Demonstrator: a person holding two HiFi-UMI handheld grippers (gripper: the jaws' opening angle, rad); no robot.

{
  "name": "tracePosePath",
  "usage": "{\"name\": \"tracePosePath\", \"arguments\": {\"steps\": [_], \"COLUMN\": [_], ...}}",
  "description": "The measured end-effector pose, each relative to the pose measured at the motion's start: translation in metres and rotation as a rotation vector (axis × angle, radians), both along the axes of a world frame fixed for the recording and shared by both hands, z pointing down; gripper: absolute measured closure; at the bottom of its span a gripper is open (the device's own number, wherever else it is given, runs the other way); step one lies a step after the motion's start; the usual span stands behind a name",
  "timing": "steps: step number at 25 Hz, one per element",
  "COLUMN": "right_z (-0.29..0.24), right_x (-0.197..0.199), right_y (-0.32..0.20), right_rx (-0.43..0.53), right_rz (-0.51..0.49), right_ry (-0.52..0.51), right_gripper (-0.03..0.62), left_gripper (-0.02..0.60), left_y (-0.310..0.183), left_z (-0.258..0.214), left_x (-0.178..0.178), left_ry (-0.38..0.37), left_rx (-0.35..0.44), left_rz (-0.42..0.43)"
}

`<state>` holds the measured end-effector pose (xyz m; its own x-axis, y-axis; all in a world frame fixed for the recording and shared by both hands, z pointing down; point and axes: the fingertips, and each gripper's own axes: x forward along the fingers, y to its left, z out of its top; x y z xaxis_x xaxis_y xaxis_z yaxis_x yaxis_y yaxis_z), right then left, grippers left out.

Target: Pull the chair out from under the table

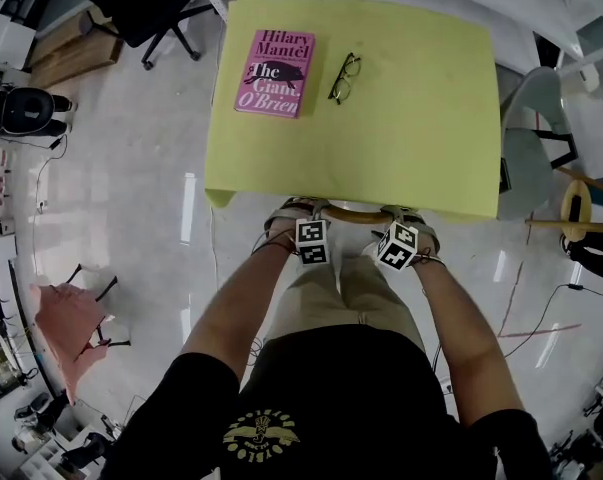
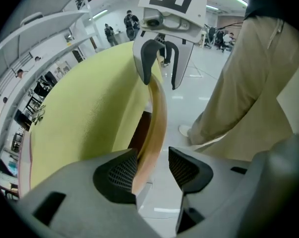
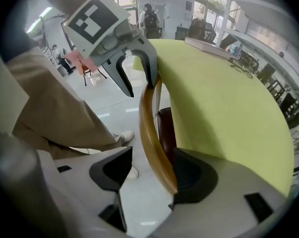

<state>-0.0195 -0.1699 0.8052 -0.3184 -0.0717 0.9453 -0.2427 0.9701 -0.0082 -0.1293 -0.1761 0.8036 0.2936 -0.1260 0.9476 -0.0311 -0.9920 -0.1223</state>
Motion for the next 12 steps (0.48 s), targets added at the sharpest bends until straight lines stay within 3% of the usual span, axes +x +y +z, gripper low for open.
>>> {"name": "tracePosePath", "arguments": {"steps": [4,12], "right_z": [0.020,0.048], "right_x": [-0.001,-0.002], "right_y": [0.002,-0.006], "right_rx": [-0.031,0.043], "right_rz": [-0.017,-0.062], "right_ry": [0.038,0.095], "right_gripper": [0.365,0.367], "left_gripper": [0.407,0.413], "left_y": [-0.003,-0.011], "left_z": [0.005,0.013], "left_x": [0.003,0.007], "left_ry": [0.012,-0.003], "left_rx": [0.006,0.063], "left_rz": [-0.022,-0.060]}}
